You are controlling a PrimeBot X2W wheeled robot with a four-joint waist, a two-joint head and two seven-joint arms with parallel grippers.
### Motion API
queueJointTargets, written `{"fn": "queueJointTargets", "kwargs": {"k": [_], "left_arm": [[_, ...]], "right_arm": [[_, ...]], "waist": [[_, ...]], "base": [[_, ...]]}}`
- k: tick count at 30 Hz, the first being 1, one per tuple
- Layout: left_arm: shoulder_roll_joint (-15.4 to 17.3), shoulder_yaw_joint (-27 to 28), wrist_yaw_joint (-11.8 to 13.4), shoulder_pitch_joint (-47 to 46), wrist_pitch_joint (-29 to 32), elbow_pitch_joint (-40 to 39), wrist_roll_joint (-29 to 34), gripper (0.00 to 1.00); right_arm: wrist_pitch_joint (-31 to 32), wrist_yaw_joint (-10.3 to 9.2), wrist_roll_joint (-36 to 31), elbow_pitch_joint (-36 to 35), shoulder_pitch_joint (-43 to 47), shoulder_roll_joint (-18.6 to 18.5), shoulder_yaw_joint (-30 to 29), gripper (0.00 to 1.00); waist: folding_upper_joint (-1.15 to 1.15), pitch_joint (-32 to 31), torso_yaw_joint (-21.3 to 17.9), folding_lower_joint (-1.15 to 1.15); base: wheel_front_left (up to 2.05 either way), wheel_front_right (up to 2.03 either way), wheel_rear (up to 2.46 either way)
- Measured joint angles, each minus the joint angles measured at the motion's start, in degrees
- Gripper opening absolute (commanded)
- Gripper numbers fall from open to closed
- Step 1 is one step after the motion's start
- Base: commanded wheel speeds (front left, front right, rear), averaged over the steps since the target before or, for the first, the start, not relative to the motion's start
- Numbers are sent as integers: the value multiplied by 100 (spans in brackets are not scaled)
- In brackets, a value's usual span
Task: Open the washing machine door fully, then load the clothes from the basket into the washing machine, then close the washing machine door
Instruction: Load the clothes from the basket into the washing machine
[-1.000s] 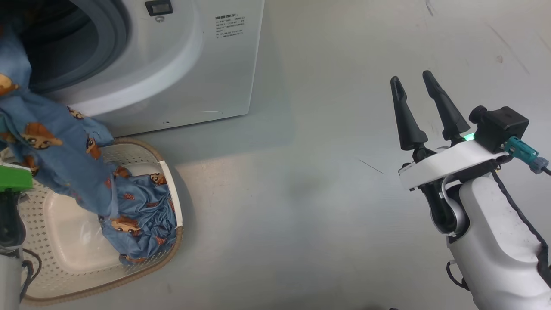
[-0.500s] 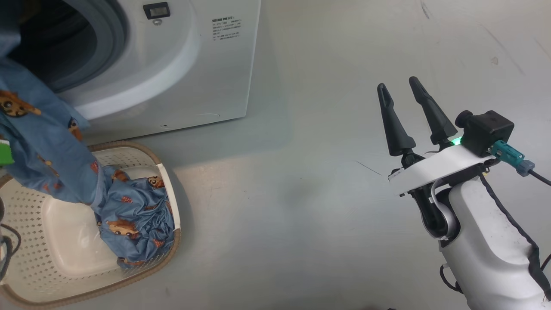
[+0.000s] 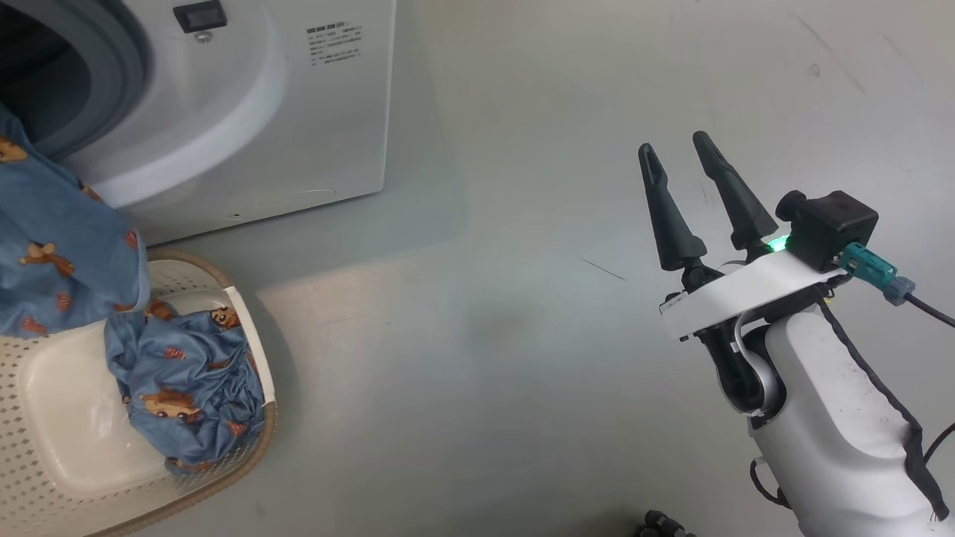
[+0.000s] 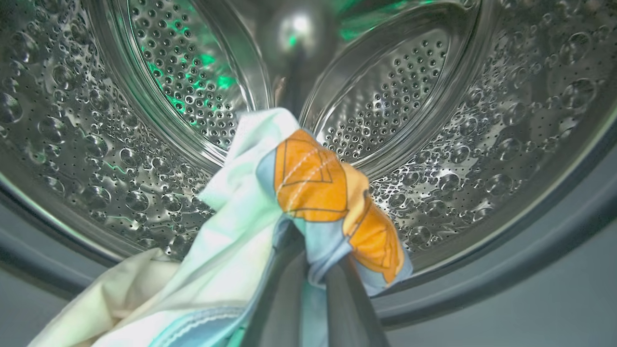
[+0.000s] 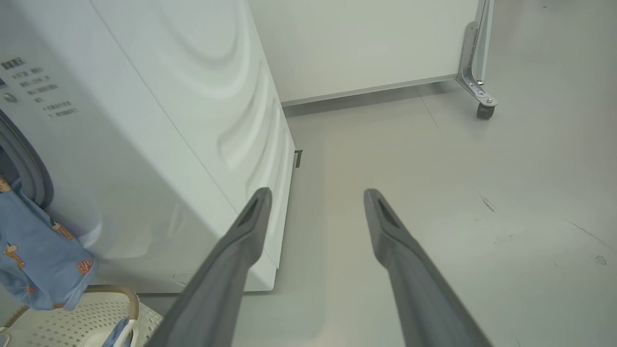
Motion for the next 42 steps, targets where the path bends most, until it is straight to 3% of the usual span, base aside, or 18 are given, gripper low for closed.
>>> {"fn": "queueJointTargets", "kwargs": {"k": [12,20,24,25,26,27,42], "left_arm": [[315,9,108,-1004,411,667,112,0],[330,257,102,-1932,-647,456,405,0],[256,192,102,-1941,-621,736,405,0],[229,152,101,-1940,-558,881,403,17],[193,105,101,-1929,-505,1025,403,85],[172,40,101,-1900,-468,1131,405,100],[-157,-233,49,-1826,-541,1621,407,100]], "right_arm": [[0,0,48,-55,0,24,-15,100],[0,0,45,-85,-1,24,-149,100],[0,0,32,-86,-6,35,-130,100],[0,0,31,-86,-7,40,-123,100],[0,0,31,-85,-7,41,-120,100],[0,0,31,-85,-7,41,-120,100],[0,0,-12,-68,-24,29,-157,100]], "waist": [[0,340,-396,0],[0,541,-491,0],[0,564,-458,0],[0,569,-448,0],[0,572,-436,0],[0,575,-424,0],[0,486,-179,0]], "base": [[0,0,0],[0,0,0],[0,0,0],[0,0,0],[0,0,0],[0,0,0],[0,0,0]]}}
